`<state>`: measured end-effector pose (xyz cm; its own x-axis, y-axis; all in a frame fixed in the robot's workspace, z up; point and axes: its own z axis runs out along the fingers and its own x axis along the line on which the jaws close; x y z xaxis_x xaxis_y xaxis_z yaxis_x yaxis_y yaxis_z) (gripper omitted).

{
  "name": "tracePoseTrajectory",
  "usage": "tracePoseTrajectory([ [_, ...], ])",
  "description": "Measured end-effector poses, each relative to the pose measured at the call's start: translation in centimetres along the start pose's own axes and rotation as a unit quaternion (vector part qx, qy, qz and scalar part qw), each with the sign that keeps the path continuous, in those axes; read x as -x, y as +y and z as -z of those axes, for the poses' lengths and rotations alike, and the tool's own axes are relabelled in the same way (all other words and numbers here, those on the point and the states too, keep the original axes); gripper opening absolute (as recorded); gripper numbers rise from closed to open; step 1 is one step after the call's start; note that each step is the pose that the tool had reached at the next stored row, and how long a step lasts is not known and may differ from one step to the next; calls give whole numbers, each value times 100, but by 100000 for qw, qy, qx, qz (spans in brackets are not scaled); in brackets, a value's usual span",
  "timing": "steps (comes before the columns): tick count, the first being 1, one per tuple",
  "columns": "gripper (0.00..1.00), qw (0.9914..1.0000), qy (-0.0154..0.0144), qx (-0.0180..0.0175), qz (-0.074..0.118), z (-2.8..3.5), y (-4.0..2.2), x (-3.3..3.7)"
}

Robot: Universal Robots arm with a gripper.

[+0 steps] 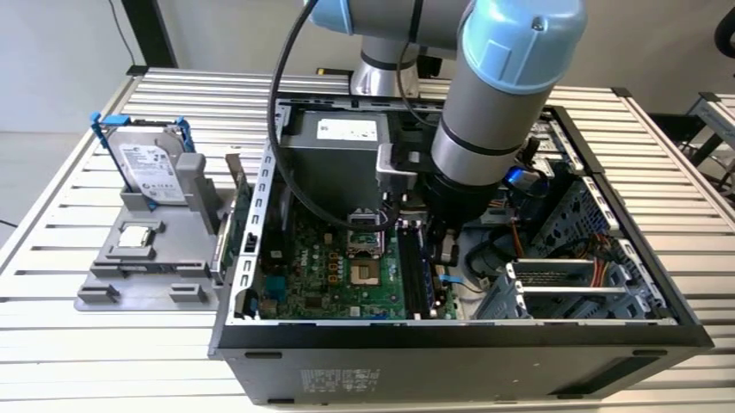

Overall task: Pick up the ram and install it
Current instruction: 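Press down the ram until it locks into place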

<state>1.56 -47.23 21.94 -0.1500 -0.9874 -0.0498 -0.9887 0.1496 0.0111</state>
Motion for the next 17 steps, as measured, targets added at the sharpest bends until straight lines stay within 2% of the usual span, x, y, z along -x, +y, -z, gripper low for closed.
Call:
tracePoseTrajectory([
  [3,0,99997,104,44,789,-31,-1,3],
  [4,0,99997,149,47,795,2,-1,9],
  [5,0,99997,-132,17,798,22,0,10],
  [6,0,99997,-208,19,799,59,0,12],
  [7,0,99997,-101,31,795,113,2,11],
  [17,0,99997,-87,27,794,568,7,32],
])
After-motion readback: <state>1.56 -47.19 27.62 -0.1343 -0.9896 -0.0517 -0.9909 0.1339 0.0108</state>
